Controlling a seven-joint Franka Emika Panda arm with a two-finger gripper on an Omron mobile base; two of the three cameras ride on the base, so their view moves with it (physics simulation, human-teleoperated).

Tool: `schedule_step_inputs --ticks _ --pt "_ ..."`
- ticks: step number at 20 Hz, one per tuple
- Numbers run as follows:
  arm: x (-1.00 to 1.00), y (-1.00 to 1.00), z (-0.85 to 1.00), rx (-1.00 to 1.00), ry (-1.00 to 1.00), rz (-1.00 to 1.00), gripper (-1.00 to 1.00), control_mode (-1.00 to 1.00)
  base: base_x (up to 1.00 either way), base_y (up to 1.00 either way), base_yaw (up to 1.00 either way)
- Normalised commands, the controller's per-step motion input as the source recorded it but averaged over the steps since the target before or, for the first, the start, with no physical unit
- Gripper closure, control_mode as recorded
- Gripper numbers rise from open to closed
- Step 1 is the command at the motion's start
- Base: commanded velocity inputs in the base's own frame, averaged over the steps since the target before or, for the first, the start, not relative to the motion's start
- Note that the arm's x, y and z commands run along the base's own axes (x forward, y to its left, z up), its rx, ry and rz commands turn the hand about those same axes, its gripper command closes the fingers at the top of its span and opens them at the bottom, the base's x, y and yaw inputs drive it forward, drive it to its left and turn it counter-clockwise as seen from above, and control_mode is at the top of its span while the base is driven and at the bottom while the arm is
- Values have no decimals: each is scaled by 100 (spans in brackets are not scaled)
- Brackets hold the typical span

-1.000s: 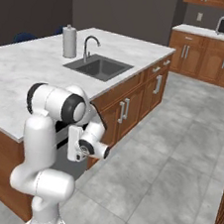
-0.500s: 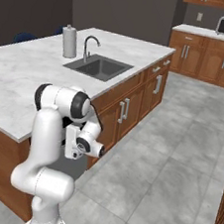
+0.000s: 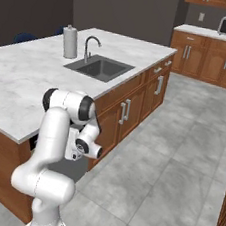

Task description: Open the dishwasher door and pull out the top rack.

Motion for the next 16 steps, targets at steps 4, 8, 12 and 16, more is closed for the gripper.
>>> schedule_step_inputs --ticks 4,8,12,16 --pt "29 17 -37 0 0 0 -100 -100 0 0 0" --pt "25 17 -37 0 0 0 -100 -100 0 0 0" --pt "21 18 -38 0 0 0 -100 -100 0 0 0" --pt "19 23 -34 0 0 0 -100 -100 0 0 0"
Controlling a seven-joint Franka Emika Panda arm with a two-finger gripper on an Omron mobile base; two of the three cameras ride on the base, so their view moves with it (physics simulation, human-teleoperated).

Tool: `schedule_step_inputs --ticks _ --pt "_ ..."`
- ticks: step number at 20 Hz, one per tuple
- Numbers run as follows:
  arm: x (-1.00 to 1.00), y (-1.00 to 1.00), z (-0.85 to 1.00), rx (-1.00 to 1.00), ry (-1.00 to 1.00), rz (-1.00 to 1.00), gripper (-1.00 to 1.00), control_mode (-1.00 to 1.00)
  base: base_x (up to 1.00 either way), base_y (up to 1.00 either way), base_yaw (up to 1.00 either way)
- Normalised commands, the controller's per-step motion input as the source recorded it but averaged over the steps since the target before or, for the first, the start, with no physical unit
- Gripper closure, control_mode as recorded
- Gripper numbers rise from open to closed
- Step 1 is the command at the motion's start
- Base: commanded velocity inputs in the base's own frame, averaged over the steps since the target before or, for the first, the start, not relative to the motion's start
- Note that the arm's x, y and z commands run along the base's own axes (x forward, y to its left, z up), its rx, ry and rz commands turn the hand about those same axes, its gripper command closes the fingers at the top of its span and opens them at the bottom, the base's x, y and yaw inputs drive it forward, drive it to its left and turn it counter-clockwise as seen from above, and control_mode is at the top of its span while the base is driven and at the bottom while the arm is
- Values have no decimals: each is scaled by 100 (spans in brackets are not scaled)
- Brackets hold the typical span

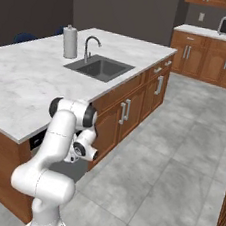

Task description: Open the dishwasher door and pull out the top rack.

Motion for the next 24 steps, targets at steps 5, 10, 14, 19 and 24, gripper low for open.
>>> schedule_step_inputs --ticks 5,10,14,19,24 --pt "18 26 -32 0 0 0 -100 -100 0 0 0" --pt "18 25 -31 0 0 -1 -100 -100 0 0 0" --pt "16 36 -29 0 0 -2 -100 -100 0 0 0" --pt "2 31 -25 -5 0 -6 100 -100 0 0 0" --pt "0 -17 -36 -15 1 -15 100 -100 0 0 0"
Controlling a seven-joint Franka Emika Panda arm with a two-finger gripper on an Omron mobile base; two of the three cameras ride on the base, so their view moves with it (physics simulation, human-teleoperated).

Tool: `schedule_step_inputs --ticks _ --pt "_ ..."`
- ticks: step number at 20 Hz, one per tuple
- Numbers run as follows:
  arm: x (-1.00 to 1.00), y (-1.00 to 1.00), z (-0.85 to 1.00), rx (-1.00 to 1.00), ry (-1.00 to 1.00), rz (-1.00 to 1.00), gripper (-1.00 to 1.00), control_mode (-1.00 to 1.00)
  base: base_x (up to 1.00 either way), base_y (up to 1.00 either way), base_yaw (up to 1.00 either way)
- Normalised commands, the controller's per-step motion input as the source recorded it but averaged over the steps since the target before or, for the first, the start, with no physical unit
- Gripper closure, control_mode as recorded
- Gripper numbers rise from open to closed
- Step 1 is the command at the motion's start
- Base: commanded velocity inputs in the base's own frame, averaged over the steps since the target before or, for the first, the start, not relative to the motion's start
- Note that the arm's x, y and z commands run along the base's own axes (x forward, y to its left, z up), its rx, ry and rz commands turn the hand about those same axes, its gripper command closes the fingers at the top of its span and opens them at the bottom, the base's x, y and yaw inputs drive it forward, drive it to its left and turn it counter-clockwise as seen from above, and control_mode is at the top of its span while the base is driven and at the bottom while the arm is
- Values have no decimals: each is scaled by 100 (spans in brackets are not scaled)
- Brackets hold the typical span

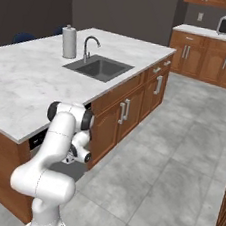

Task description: Open the dishwasher door and pull out the top rack.

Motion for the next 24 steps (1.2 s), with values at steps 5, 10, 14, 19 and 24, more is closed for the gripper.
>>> schedule_step_inputs --ticks 5,10,14,19,24 --pt "-9 -80 -39 -9 7 -15 100 -100 0 0 0" --pt "-24 -100 -42 0 16 -11 100 -100 0 0 0" --pt "-33 -100 -45 0 17 -9 100 -100 0 0 0" --pt "-39 -100 -43 0 17 -9 100 -100 0 0 0" --pt "-39 -100 -44 0 17 -10 100 -100 0 0 0"
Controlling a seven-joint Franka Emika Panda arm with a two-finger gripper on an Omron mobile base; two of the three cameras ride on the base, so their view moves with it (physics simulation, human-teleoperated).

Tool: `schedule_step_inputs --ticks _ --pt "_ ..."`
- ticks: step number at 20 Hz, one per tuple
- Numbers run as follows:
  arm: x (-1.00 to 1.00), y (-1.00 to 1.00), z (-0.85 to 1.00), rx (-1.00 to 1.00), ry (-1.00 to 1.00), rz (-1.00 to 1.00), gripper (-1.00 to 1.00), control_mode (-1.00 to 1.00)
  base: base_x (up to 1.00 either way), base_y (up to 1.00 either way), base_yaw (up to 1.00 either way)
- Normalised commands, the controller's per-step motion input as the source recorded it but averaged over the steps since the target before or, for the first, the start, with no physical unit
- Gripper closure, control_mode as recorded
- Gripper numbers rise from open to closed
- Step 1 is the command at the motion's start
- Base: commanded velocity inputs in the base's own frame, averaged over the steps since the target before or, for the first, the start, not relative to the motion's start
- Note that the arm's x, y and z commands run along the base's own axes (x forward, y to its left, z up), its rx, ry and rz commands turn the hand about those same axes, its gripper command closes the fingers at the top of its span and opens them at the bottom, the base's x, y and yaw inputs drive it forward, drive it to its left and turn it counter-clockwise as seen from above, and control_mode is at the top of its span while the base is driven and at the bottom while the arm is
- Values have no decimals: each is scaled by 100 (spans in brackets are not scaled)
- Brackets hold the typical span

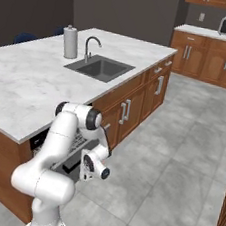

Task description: Open the dishwasher door and pull out the top rack.

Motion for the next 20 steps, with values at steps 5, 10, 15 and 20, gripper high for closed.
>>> schedule_step_inputs --ticks 5,10,15,20 --pt "-40 -100 -45 0 17 -10 100 -100 0 0 0" --pt "-35 -100 -49 0 20 -10 100 -100 0 0 0" --pt "-31 -100 -56 0 21 -9 100 -100 0 0 0" --pt "-31 -100 -56 0 21 -8 100 -100 0 0 0"
